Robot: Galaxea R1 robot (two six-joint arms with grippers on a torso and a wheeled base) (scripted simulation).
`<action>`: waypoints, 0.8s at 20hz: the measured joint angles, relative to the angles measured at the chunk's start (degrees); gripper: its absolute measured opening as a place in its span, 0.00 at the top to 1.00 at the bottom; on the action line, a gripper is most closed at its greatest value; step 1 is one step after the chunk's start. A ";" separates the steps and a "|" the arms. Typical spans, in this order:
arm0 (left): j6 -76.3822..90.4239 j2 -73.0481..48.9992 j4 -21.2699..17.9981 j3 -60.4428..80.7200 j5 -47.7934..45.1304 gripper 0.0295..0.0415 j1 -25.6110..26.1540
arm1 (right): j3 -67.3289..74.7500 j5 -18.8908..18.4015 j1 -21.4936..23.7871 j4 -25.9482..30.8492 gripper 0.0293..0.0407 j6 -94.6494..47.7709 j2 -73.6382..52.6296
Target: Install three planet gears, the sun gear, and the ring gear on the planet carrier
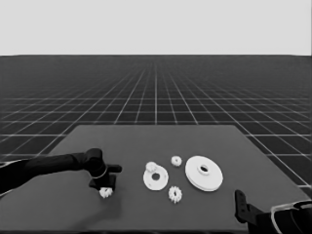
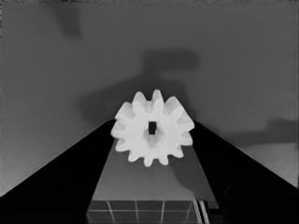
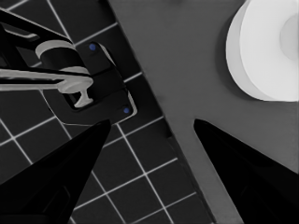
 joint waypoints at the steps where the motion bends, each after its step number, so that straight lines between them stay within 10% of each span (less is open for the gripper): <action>1: 0.00 0.00 0.00 0.00 0.00 0.86 0.00 | 0.00 0.00 0.00 0.00 0.19 0.00 0.00; 14: -3.34 -2.97 -11.99 7.86 5.55 0.86 -13.02 | 0.00 0.00 0.00 0.00 0.19 0.00 0.00; 16: -18.62 17.80 -11.89 0.83 8.87 0.86 -13.58 | 0.00 0.00 0.00 0.00 0.19 0.00 0.00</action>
